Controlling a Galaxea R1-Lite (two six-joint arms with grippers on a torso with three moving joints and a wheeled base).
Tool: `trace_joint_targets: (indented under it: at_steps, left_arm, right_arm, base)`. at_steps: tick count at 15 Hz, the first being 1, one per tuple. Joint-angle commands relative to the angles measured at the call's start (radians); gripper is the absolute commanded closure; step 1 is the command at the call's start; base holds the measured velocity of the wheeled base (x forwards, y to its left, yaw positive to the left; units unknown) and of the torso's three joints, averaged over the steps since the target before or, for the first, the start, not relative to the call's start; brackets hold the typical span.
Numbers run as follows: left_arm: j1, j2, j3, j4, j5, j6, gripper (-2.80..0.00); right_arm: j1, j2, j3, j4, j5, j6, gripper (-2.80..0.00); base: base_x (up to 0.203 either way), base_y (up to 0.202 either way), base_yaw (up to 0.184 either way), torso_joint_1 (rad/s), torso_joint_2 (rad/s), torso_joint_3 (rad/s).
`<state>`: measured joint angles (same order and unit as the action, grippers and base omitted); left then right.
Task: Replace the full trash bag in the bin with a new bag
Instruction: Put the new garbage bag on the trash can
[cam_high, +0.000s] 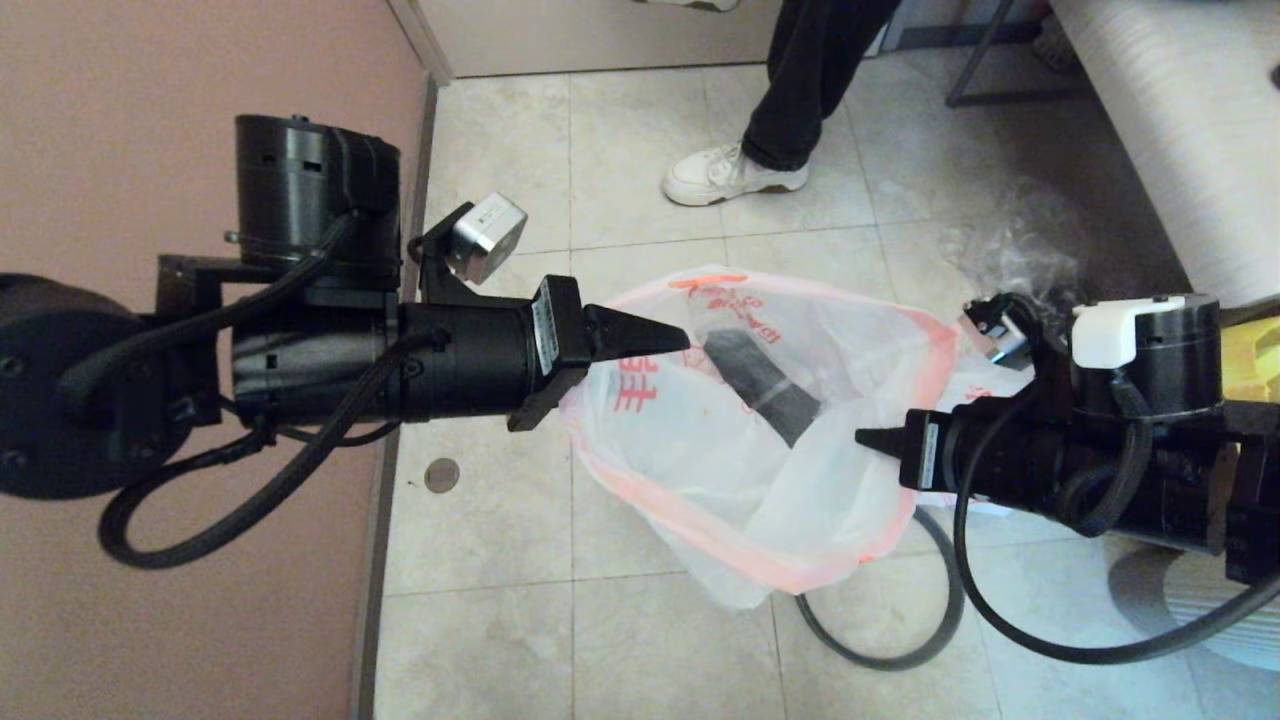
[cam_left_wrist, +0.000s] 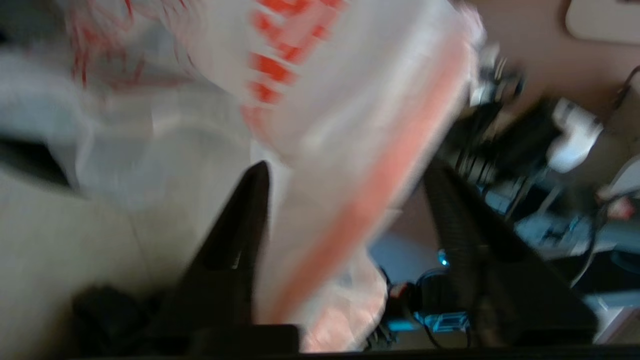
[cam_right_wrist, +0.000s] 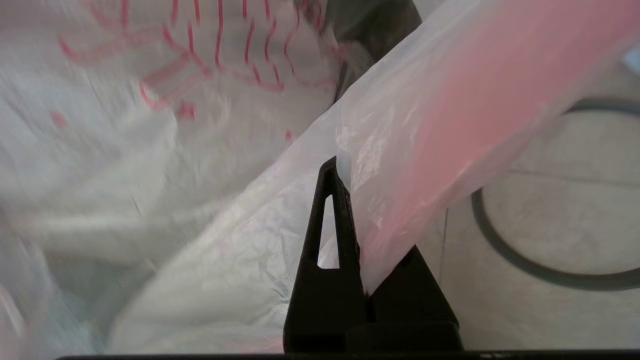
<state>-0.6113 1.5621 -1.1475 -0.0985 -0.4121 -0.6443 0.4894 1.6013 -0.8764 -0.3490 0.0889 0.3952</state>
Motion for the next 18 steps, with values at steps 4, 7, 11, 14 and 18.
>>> trace_joint_targets:
  at_steps: [4, 7, 11, 14, 18]
  left_arm:
    - [-0.115, -0.124, 0.131, 0.23, 0.259, -0.012, -2.8]
    - [-0.104, -0.126, 0.231, 0.251, 0.377, -0.032, -2.8]
    - [-0.172, -0.182, 0.232, 0.255, 0.399, -0.101, -2.8]
    - [-0.231, -0.122, 0.155, 0.273, 0.408, -0.189, -2.8]
    - [-0.3, 0.003, 0.042, 0.358, 0.452, -0.302, -2.8]
  right_arm:
    - [0.012, 0.042, -0.09, 0.061, -0.031, -0.033, 0.0]
    - [0.008, 0.035, -0.09, 0.058, -0.032, -0.032, 0.0]
    - [0.008, 0.038, -0.093, 0.053, -0.047, -0.032, 0.0]
    - [0.008, 0.04, -0.098, 0.051, -0.054, -0.032, 0.0]
    - [0.009, 0.048, -0.108, 0.05, -0.069, -0.032, 0.0]
  base:
    - [0.0, 0.0, 0.0, 0.0, 0.0, 0.0]
    - [0.0, 0.0, 0.0, 0.0, 0.0, 0.0]
    - [0.0, 0.0, 0.0, 0.0, 0.0, 0.0]
    - [0.0, 0.0, 0.0, 0.0, 0.0, 0.0]
    - [0.0, 0.0, 0.0, 0.0, 0.0, 0.0]
